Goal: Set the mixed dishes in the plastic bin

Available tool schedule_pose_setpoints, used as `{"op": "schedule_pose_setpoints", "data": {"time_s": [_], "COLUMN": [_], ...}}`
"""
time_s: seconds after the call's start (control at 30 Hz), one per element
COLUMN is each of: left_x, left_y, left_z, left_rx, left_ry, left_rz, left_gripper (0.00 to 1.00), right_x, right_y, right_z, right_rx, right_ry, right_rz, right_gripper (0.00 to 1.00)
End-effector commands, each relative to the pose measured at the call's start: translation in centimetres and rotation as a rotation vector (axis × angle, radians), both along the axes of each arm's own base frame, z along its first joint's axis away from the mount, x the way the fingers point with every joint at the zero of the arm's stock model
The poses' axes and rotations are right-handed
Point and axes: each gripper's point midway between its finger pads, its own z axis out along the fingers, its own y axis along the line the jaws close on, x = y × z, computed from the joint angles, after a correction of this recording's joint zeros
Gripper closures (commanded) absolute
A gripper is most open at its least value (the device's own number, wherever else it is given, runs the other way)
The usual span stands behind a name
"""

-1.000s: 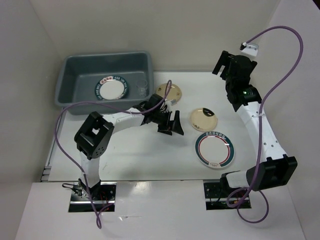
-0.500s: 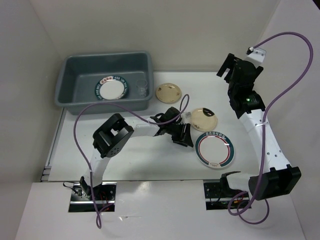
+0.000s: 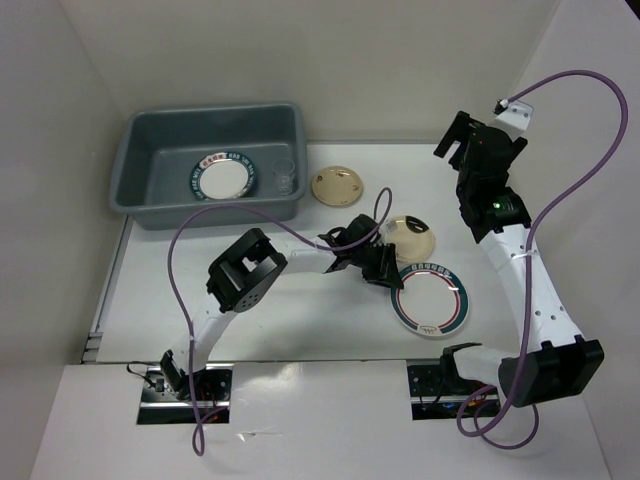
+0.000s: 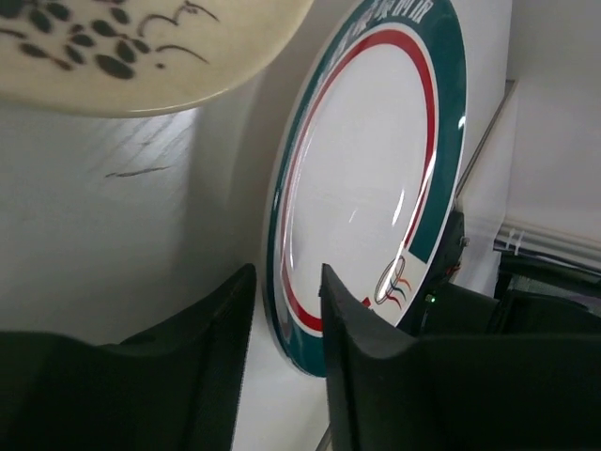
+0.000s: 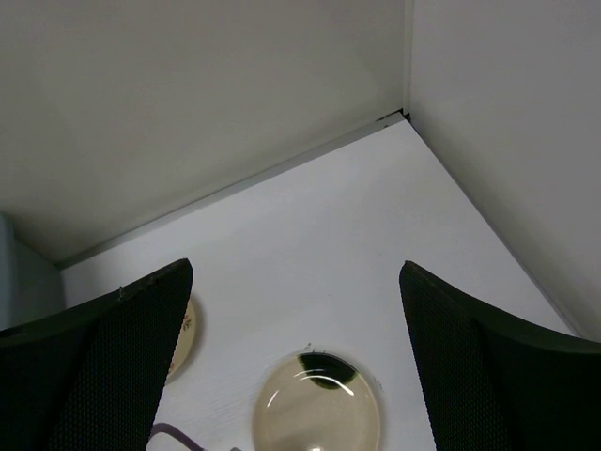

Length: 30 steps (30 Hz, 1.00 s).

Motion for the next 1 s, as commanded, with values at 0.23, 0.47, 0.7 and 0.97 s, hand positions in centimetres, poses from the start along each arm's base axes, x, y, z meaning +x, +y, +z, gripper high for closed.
{"op": "schedule_pose_setpoints", "data": {"time_s": [0.23,0.47,0.7,0.97], "left_x": [0.4,-0.9,8.6,22.8], "left_y": [-0.5,-0.2,5.1,17.9], "left_z": [-1.3,4.7,14.7,24.2], "left_rx": [0.091,0.055,0.048,-0.008], "left_ry": [-0.010,-0.083,-0.268,-0.421], "left_rz": [0.025,-0.115,0.176,0.553], "left_gripper": [1.00,1.00,1.00,1.00], "right_x": [-1.0,-2.8,-7.0,-7.3], "right_y": [-0.2,-1.7,-4.3,-4.4], "right_z": [2.8,5.7,8.9,7.8], "right_rx": [0.027,0.004,-0.003,0.002], "right_ry": [-0.113,-0.173,-0.279,-0.271], "right_rz": [-0.010,-0.075,-0.199,-0.209], "right_gripper": [0.05,0.05,0.00,0.00]}}
